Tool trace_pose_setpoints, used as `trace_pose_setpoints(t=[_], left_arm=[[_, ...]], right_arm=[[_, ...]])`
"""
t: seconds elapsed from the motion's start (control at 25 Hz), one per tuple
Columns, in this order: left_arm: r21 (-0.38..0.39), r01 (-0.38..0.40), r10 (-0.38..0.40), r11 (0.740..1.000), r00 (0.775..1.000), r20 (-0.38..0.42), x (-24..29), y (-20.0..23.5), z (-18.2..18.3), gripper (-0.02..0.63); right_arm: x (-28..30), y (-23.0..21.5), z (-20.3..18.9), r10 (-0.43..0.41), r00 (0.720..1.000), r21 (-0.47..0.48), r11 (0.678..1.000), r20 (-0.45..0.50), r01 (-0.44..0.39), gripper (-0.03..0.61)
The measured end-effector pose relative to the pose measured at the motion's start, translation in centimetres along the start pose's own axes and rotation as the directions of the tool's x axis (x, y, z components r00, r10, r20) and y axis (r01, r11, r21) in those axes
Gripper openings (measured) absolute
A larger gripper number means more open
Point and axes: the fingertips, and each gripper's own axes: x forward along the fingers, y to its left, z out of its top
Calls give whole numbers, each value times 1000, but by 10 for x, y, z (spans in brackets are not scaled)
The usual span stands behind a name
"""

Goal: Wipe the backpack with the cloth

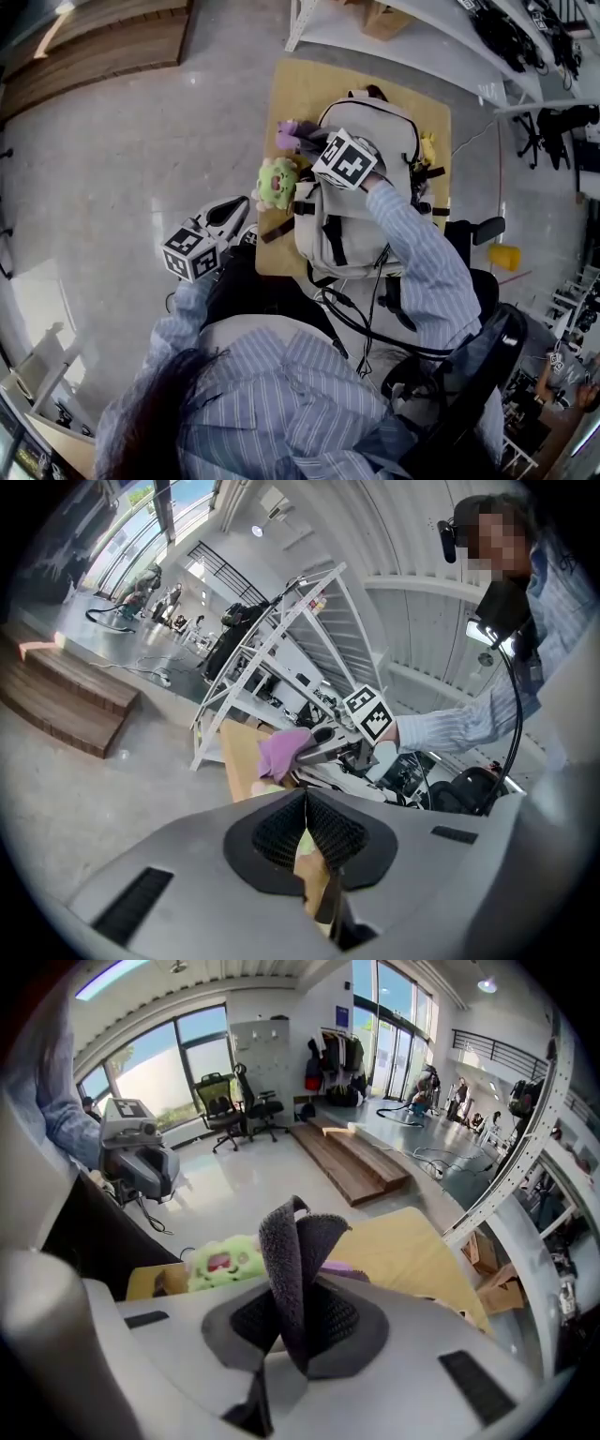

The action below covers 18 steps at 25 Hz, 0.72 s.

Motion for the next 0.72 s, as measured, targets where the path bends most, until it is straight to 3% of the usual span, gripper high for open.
trace_pose_setpoints(t=[0.44, 0.72], left_arm=[[37, 82, -81, 996, 996, -39, 6, -30, -10, 5], [36, 102, -99, 994, 993, -60, 5, -36, -14, 5]], right_arm=[[-22, 59, -14, 53, 998, 88, 995, 26, -55, 41], [-57, 61, -4, 69, 990, 189, 978, 124, -92, 41]])
